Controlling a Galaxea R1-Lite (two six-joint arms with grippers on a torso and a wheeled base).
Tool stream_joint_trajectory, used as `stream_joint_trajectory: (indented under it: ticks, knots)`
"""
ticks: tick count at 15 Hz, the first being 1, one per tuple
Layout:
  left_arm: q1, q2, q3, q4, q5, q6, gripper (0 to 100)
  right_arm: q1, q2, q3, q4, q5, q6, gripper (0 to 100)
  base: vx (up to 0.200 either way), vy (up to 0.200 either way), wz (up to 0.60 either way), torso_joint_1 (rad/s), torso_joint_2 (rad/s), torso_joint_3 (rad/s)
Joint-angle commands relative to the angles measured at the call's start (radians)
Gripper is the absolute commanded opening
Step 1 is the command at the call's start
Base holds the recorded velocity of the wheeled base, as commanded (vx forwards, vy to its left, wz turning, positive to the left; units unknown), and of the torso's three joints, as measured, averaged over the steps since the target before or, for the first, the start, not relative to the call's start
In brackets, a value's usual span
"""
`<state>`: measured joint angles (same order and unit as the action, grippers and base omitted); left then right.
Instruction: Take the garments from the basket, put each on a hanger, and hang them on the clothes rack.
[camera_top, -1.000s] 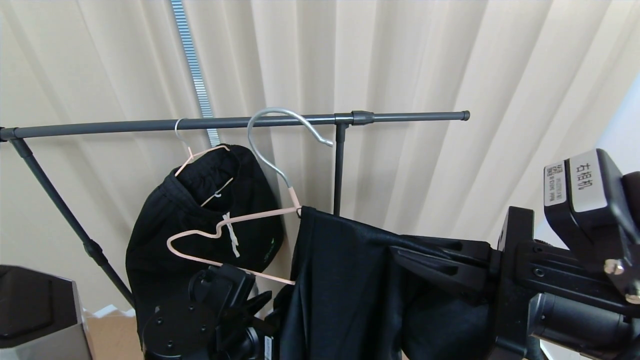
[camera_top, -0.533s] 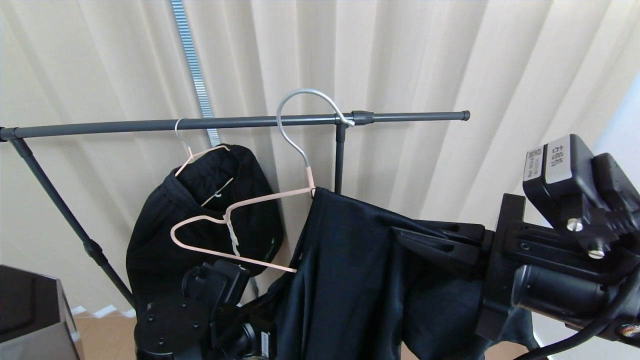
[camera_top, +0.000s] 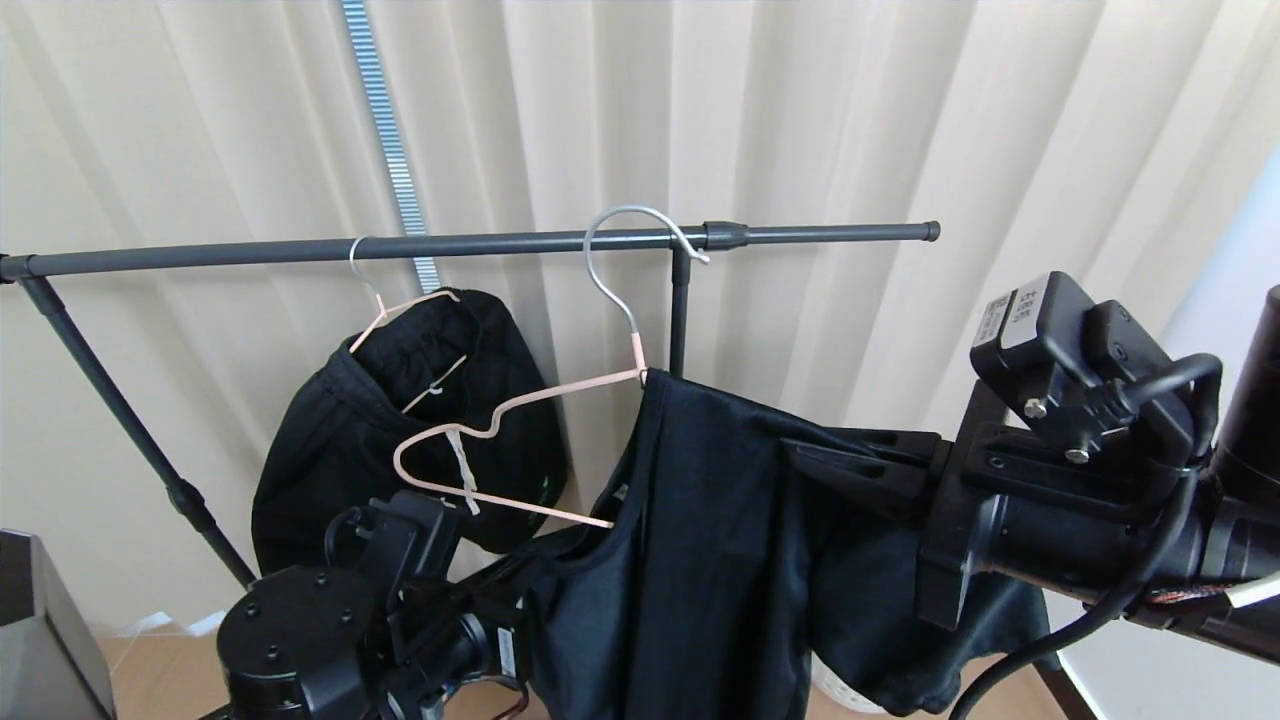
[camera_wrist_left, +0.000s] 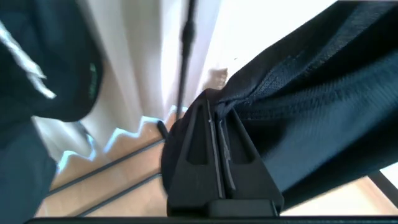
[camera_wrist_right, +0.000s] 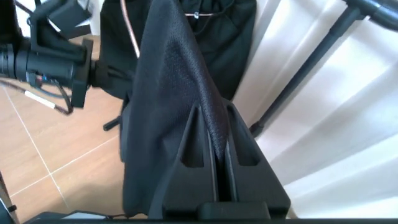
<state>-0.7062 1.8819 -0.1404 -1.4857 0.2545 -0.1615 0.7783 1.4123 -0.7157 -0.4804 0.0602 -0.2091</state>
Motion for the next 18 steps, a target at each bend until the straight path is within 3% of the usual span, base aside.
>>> stream_joint_trajectory:
  ticks: [1, 18]
  knots:
    - [0.031, -0.015, -0.005, -0.001, 0.0, 0.002, 0, -0.03, 0.023, -0.002, 0.0, 0.007, -0.001, 0, 0.0, 0.0, 0.0, 0.0, 0.0, 0.0]
    - [0.249, -0.033, -0.059, 0.002, -0.037, 0.053, 0, -0.077, 0.007, 0.001, 0.003, 0.006, -0.013, 0, 0.0, 0.0, 0.0, 0.0, 0.0, 0.0]
